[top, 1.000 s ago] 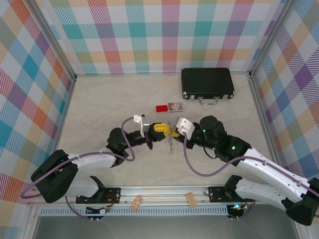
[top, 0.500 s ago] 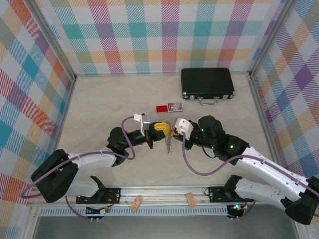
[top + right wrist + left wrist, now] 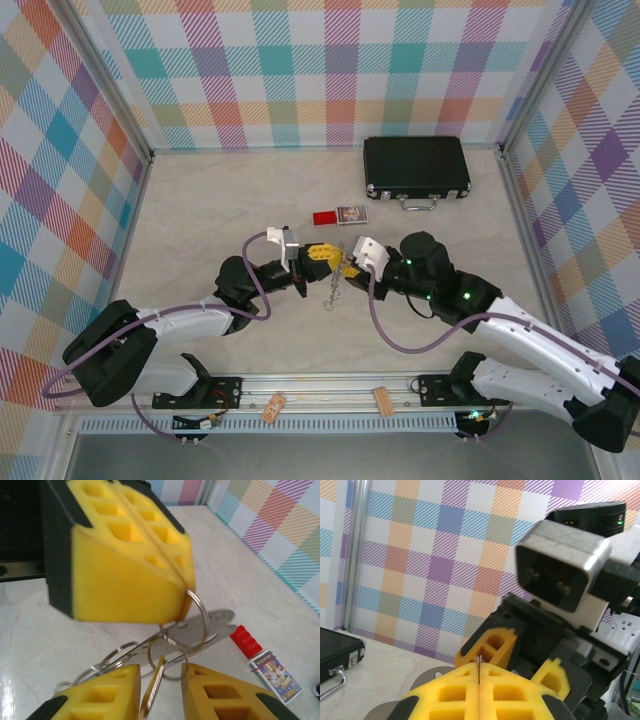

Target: Put the keys on the keyring

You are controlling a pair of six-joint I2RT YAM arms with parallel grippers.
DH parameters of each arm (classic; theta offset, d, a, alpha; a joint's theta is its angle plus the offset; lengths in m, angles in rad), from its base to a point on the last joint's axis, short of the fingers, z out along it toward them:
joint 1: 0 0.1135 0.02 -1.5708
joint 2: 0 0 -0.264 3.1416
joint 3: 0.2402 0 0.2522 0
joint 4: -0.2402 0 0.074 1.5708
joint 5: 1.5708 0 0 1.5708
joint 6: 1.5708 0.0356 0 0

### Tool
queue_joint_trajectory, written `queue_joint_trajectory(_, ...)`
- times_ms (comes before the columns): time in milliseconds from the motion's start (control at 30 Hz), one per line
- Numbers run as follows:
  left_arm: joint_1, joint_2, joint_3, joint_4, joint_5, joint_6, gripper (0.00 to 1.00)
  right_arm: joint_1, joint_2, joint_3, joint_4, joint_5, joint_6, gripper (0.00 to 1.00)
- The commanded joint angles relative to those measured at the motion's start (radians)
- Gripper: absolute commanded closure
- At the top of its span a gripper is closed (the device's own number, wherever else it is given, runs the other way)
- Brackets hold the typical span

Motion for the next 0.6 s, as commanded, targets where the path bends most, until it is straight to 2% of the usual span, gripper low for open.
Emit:
queue_joint_trajectory(0,-0.008,0.001,0.003,0.069,-0.017,0.028,1.0,-0.015,-0.07,-0.014,0.018,0.024,0.069,0.73)
queue_joint_trajectory(100,-0.006,0.004,0.003,0.068,-0.018,0.032,1.0,-0.048,-0.101,-0.014,-0.002,-0.001,0.13,0.72)
queue_joint_trajectory(333,-0.006,0.005,0.006,0.068,-0.006,0.027,1.0,-0.149,-0.083,0.013,0.052,-0.22,0.28,0.73)
queue_joint_trajectory(567,-0.007,-0.009,-0.003,0.068,-0.006,0.026,1.0,-0.206,-0.028,0.011,0.173,-0.411,0.37,0.75)
